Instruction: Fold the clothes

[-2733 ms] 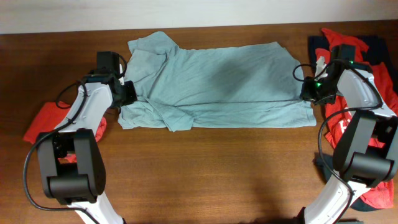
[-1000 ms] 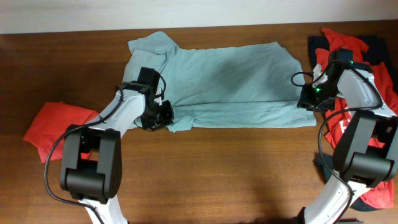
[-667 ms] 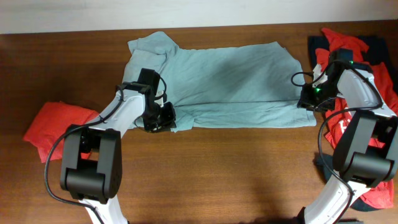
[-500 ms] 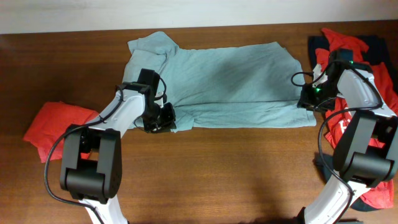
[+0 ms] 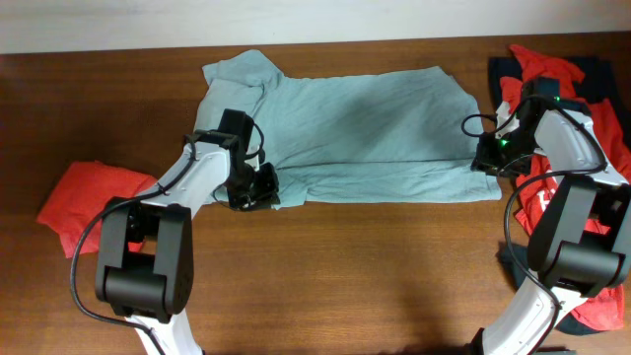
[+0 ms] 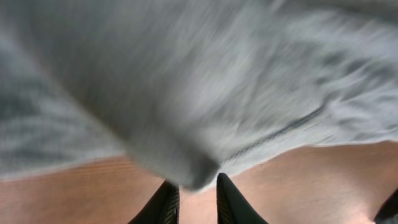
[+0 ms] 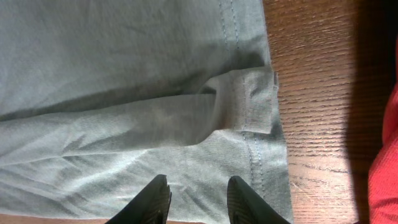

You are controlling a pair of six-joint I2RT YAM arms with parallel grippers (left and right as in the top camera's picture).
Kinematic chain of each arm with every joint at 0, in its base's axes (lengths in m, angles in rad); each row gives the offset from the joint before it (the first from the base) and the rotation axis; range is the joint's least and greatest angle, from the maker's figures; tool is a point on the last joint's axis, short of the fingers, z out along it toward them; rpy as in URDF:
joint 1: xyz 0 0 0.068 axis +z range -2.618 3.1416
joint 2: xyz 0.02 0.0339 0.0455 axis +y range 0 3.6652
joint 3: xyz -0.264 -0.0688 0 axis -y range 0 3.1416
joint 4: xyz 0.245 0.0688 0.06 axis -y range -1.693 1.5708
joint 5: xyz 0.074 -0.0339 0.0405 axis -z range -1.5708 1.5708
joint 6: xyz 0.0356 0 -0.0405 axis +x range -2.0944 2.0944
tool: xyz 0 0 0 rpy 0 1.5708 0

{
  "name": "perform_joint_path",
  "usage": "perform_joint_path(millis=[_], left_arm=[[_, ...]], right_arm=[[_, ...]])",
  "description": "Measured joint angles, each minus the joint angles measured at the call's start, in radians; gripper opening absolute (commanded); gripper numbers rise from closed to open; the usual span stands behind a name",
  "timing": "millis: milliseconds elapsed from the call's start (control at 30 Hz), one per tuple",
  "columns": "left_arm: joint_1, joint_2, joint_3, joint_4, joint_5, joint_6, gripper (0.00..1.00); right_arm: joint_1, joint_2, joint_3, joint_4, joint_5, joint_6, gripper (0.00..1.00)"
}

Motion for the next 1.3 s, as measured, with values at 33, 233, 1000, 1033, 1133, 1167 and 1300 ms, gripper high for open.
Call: perform_joint_path(millis=[33,233,1000,1033,1133,1167,1300], left_arm=[[0.000,0.000,0.000,0.005,0.001,0.000,0.21],[0.000,0.000,0.000,0.036,-0.009,0.000,0.21],[0.011,0.000,0.116,0.089,0.046,0.040,0.00],[0.016,-0.001,0.151,0.106,0.045,0.046,0.01],[0.034,-0.007,0.201,0.183,0.012,0.045,0.02],[0.038,-0.008,0.206,0.201,0.002,0.045,0.02],[0.053,-0.008,0.209,0.274,-0.050,0.042,0.24]], right_arm=[[0.000,0.000,0.000,0.000,0.000,0.000,0.36],[0.000,0.000,0.000,-0.001,0.000,0.000,0.36],[0.000,0.000,0.000,0.000,0.000,0.000,0.36],[0.000,0.000,0.000,0.000,0.000,0.000,0.36],[0.000,0.000,0.000,0.000,0.000,0.000,0.36],[0.000,0.000,0.000,0.001,0.000,0.000,0.36],[0.000,0.000,0.000,0.002,0.000,0.000,0.36]])
